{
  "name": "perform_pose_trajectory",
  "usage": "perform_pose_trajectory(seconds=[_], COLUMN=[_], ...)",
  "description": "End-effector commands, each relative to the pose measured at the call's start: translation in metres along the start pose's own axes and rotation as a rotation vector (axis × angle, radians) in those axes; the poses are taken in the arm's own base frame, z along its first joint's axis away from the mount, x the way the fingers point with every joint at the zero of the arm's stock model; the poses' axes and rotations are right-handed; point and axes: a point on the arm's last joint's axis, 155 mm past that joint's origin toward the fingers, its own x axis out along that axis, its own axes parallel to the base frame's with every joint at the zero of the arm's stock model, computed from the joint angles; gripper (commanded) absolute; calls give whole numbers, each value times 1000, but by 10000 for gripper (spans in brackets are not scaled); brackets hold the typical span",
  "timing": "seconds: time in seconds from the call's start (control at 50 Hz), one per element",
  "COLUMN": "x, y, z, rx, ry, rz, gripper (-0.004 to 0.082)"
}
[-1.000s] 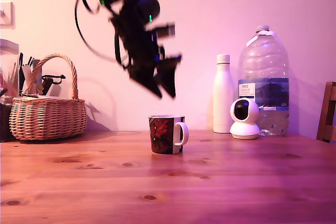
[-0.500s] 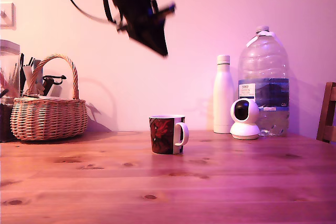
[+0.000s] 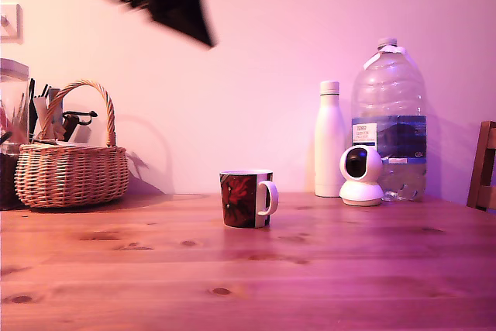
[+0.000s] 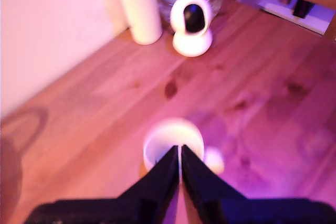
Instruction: Pick up the coffee capsules from the table one by one and drop them inside the nearest coffee cup
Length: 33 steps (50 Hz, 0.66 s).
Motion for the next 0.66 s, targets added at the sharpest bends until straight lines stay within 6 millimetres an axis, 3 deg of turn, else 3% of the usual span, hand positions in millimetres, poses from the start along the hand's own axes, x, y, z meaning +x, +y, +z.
perform_pose_trajectory(seconds=[0.0, 0.28, 0.5, 0.64], x=[-6, -55, -85, -98], y=[6, 15, 12, 9], z=[-21, -73, -91, -88], rx=[-33, -108, -131, -137], ry=[6, -31, -88, -122], rz=[19, 69, 93, 98], gripper=[-20, -19, -19, -19])
